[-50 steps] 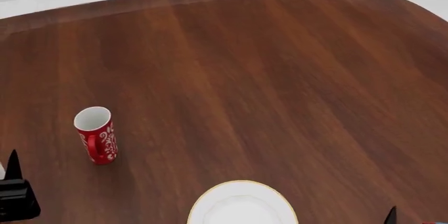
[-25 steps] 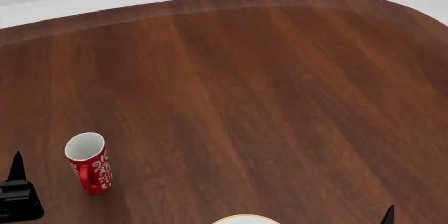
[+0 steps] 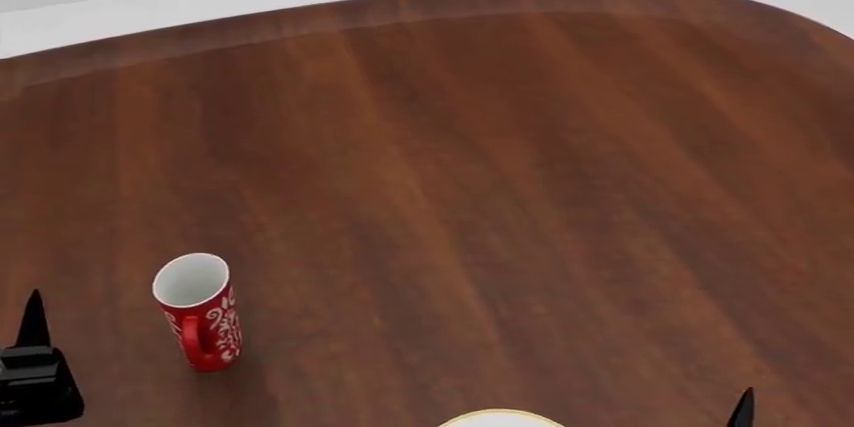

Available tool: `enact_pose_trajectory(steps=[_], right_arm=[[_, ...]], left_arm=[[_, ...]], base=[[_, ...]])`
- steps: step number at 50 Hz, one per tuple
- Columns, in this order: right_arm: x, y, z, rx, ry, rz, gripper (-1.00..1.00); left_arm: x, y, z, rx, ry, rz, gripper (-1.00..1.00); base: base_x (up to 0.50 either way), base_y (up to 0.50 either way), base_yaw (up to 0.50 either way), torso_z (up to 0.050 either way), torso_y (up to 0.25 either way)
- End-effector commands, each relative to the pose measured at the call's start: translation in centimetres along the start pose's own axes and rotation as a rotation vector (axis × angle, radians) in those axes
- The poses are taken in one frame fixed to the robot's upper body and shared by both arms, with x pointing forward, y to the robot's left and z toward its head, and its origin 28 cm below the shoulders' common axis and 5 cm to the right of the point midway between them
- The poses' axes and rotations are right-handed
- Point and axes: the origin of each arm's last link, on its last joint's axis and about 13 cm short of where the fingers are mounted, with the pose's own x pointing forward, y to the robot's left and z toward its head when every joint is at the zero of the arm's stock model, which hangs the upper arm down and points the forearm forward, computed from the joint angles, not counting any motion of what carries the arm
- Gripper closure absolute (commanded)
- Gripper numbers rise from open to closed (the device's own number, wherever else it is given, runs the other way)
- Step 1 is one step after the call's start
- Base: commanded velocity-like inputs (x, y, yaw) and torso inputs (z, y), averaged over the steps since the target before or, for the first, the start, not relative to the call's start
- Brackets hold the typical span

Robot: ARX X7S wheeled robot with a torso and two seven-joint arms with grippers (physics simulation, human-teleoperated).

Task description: Put the white mug on the plate.

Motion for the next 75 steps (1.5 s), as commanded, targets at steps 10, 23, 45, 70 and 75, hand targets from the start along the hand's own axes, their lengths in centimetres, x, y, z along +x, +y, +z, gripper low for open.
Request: enact_pose_trajectory(steps=[10,23,45,70,75], right_arm=[[-0.18,0.12,0.11,0.008,-0.002,-0.001,-1.0],[-0.3,0.18,0.2,0.004,-0.008,0.001,-1.0],[-0.5,-0.1,0.18,-0.002,-0.013,-0.005,-1.0],[-0.48,0.24,0.61,-0.001,-0.017,0.006,-1.0],[-0.46,0.2,0.59,0.0,-0.017,0.006,-1.0]], left_arm=[[-0.03,-0.03,-0.17,0.002,-0.002,-0.006,-1.0],[0.11,-0.03,-0.56,-0.023,-0.012,-0.021,-1.0],[-0.06,-0.18,-0.57,-0.004,-0.042,-0.04,-1.0],[-0.43,-0.32,-0.69,0.014,-0.033,-0.062,-1.0],[-0.44,-0.34,-0.81,0.02,-0.031,-0.066,-1.0]], base=[[0.06,0.16,0.0,0.0,0.0],[0.0,0.0,0.0,0.0,0.0],[0.0,0.0,0.0,0.0,-0.096],[0.0,0.0,0.0,0.0,-0.148],[0.0,0.0,0.0,0.0,-0.147]])
